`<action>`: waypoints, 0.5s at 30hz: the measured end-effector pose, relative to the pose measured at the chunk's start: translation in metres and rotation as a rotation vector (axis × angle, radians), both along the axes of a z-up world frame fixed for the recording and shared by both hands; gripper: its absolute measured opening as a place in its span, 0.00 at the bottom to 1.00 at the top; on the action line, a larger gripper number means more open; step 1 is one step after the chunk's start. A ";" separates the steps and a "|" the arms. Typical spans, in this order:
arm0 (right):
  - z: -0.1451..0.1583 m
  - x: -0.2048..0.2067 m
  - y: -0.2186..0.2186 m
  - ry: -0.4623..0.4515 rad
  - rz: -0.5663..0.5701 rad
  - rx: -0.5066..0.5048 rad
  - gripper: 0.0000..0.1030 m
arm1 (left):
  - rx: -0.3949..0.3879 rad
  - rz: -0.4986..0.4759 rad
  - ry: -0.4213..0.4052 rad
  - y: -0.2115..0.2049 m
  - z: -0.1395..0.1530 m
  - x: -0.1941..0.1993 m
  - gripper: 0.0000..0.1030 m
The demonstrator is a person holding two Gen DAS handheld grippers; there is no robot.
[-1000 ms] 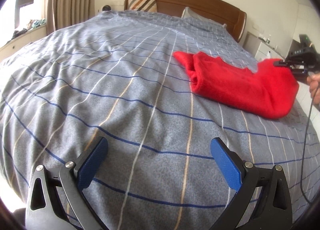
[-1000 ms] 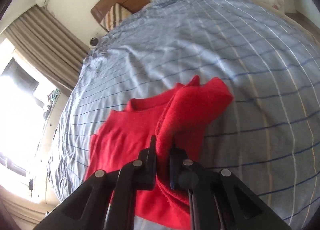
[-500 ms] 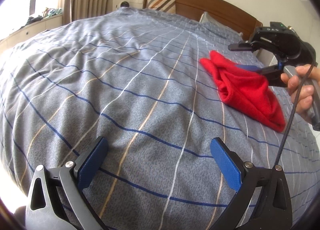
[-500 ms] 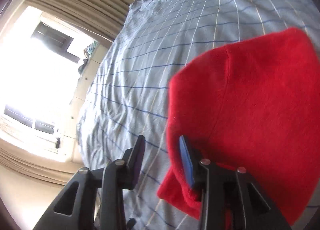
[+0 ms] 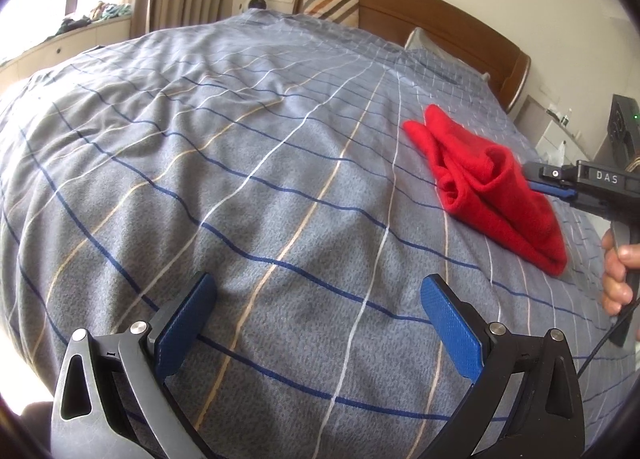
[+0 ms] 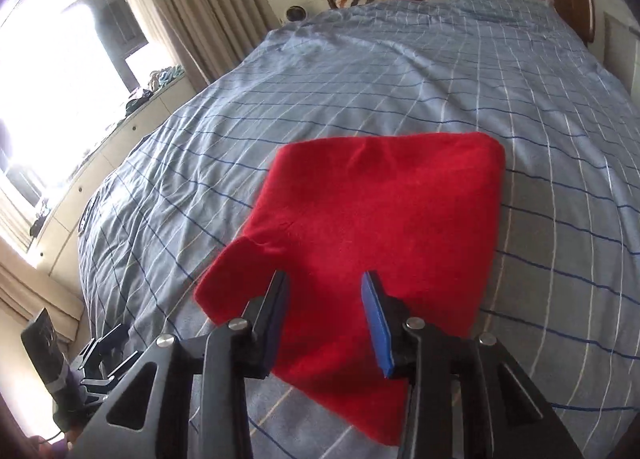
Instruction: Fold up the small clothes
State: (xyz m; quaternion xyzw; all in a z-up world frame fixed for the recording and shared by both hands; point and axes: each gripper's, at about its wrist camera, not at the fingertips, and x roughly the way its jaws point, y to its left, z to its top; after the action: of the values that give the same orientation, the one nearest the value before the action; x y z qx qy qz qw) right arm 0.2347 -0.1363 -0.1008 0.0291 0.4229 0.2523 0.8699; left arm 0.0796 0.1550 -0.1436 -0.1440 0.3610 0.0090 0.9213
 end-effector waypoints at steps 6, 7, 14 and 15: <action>-0.040 -0.016 0.084 0.008 0.143 -0.074 0.30 | 0.049 -0.010 0.007 -0.007 -0.002 -0.002 0.99; -0.037 -0.019 0.086 -0.006 0.156 -0.084 0.29 | 0.053 -0.012 0.008 -0.008 -0.002 -0.002 0.99; 0.012 -0.051 0.003 -0.068 0.034 -0.040 0.29 | 0.018 -0.006 0.013 -0.005 0.000 0.000 0.99; 0.012 -0.053 -0.008 -0.070 0.009 -0.068 0.29 | 0.016 -0.005 0.013 -0.004 -0.001 0.001 0.99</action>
State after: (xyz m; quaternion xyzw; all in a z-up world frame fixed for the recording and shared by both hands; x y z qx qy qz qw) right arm 0.1815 -0.1447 -0.0887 -0.0112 0.4009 0.2424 0.8834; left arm 0.0804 0.1507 -0.1442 -0.1356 0.3675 0.0105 0.9200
